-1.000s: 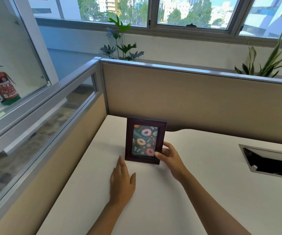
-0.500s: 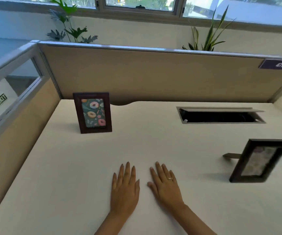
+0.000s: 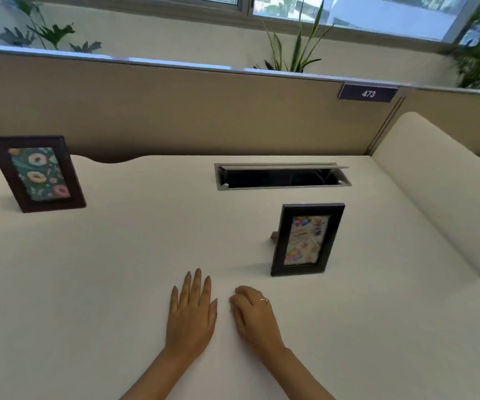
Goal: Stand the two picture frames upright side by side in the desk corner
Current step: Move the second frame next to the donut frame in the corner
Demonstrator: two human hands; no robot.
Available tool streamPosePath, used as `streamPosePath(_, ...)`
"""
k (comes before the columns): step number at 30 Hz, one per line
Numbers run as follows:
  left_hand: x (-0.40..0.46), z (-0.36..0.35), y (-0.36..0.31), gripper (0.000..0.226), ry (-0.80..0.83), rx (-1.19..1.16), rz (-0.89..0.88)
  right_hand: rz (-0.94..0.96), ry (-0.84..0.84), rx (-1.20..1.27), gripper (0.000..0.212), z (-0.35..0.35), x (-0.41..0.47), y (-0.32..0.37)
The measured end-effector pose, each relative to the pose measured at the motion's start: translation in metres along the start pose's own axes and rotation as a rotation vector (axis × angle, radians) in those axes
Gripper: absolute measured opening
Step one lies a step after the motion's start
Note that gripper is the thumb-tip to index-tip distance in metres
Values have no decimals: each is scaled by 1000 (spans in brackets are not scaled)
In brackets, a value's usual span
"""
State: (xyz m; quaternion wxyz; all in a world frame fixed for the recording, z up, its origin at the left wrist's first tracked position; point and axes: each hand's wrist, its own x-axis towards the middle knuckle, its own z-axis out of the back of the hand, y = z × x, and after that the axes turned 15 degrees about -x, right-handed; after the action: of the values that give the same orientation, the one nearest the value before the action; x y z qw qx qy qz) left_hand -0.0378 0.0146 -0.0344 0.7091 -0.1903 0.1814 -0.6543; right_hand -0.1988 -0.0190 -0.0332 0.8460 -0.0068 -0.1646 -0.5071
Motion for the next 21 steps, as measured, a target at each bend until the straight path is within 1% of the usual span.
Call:
streamPosePath(2, 6, -12, -21, 62, -6, -9, -26, -94, -71, 69, 16, 12, -4, -29)
streamPosePath(6, 27, -36, -65, 68, 37, -112, -54, -384, -237, 242, 17, 45, -4, -89)
streamPosePath(8, 38, -42, -83, 77, 14, -233, -64, -514, -312, 336, 16, 58, 4, -115)
streamPosePath(9, 45, -44, -91, 78, 1, -318, -52, -591, -334, 397, 15, 63, 9, -127)
streamPosePath(10, 51, -44, -102, 74, 10, -430, -22, -676, -335, 479, 16, 67, 15, -140)
streamPosePath(11, 58, -41, -112, 68, 20, -566, 9, -759, -295, 581, 22, 73, 22, -150)
streamPosePath(12, 65, -36, -122, 66, 20, -711, 32, -814, -220, 687, 33, 78, 29, -160)
streamPosePath(13, 72, -29, -132, 68, 12, -846, 55, -830, -124, 787, 42, 85, 37, -168)
streamPosePath(14, 80, -21, -139, 71, 11, -949, 79, -808, -24, 874, 48, 91, 44, -174)
streamPosePath(15, 89, -13, -146, 73, 20, -1005, 99, -757, 72, 951, 51, 98, 51, -178)
streamPosePath(18, 109, 5, -156, 63, 82, -979, 98, -579, 262, 1102, 40, 103, 68, -189)
streamPosePath(19, 114, 6, -157, 58, 100, -964, 91, -545, 291, 1123, 36, 101, 72, -191)
streamPosePath(21, 117, 6, -157, 49, 126, -940, 70, -546, 306, 1150, 31, 97, 77, -191)
